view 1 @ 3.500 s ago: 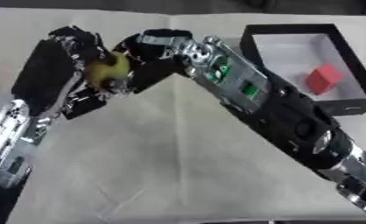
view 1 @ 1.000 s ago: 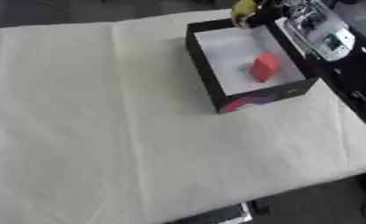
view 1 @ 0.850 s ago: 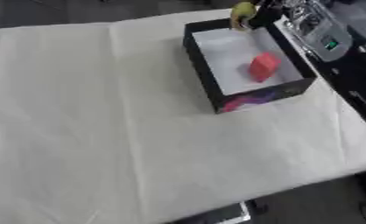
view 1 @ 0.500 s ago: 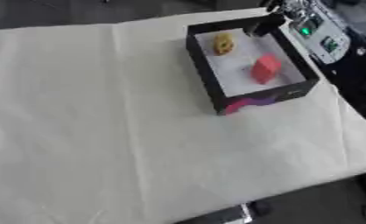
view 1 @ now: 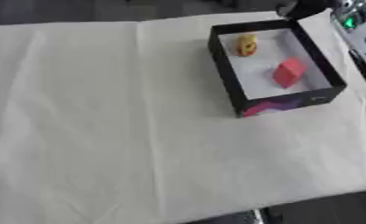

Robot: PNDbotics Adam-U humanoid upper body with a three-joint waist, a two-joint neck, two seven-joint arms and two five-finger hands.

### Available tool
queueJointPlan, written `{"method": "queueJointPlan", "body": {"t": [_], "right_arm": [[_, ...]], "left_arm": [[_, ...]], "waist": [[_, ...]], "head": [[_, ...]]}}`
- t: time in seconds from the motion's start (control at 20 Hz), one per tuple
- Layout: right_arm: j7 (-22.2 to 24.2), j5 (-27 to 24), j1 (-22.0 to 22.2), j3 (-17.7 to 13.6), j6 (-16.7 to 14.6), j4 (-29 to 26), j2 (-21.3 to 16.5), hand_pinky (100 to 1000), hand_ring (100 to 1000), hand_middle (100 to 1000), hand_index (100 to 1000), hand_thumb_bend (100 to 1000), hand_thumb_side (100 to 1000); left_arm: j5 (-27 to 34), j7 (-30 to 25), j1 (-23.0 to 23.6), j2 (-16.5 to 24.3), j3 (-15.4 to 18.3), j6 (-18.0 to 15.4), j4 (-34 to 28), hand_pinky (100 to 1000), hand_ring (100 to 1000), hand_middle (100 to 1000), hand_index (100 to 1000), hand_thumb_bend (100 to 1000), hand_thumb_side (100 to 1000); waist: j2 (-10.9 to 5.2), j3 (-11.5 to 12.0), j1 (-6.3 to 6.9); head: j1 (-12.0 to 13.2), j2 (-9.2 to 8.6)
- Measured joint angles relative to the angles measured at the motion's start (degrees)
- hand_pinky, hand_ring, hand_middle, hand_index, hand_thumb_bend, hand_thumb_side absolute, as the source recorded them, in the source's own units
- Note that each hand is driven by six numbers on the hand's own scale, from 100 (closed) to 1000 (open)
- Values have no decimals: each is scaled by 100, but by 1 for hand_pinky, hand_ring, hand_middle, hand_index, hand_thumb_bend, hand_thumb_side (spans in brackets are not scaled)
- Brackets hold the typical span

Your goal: Pick up the objects with one hand, pass them to the other hand, and then place them into the box on the other side of the table.

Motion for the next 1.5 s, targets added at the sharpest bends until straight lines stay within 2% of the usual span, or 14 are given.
{"method": "queueJointPlan", "body": {"t": [0.25,0.5,0.8,0.9,1.1,1.15,1.3,1.5], "right_arm": [[-1225,-1108,230,-176,-113,-939,229,885,811,785,912,239,136],[-1882,-1571,377,-212,-225,-1561,437,884,806,782,909,237,144],[-2111,-1740,464,-209,-221,-1851,563,883,800,776,904,234,154],[-2146,-1780,474,-205,-215,-1884,611,882,798,775,904,238,161],[-2147,-1846,496,-103,-216,-1936,720,881,793,770,901,240,169],[-2143,-1853,493,-76,-215,-1945,751,881,792,769,900,241,170],[-2137,-1880,455,-4,-213,-1971,810,881,790,766,898,240,169],[-2139,-1914,397,44,-213,-2003,859,881,788,764,897,235,178]], "left_arm": [[-583,-161,-282,-18,109,-250,443,907,826,801,907,833,315],[-1221,-99,-484,-82,198,-344,811,918,840,805,904,869,239],[-1709,56,-597,-133,322,-310,1117,929,845,798,904,895,199],[-1770,272,-609,-160,366,-260,1120,921,825,759,861,907,189],[-1856,879,-653,-250,442,-96,1207,926,832,768,865,905,202],[-1898,958,-658,-282,446,-64,1262,926,832,771,873,860,220],[-1922,935,-699,-370,481,-12,1456,928,839,783,887,805,271],[-1735,470,-733,-473,513,-29,1615,925,834,781,902,735,261]], "waist": [[67,-14,-27],[143,-41,-33],[251,-124,-60],[297,-169,-66],[382,-280,-66],[403,-300,-65],[450,-341,-66],[506,-382,-80]], "head": [[593,-104],[1021,-247],[1273,-357],[1356,-382],[1566,-402],[1614,-403],[1744,-422],[1807,-453]]}}
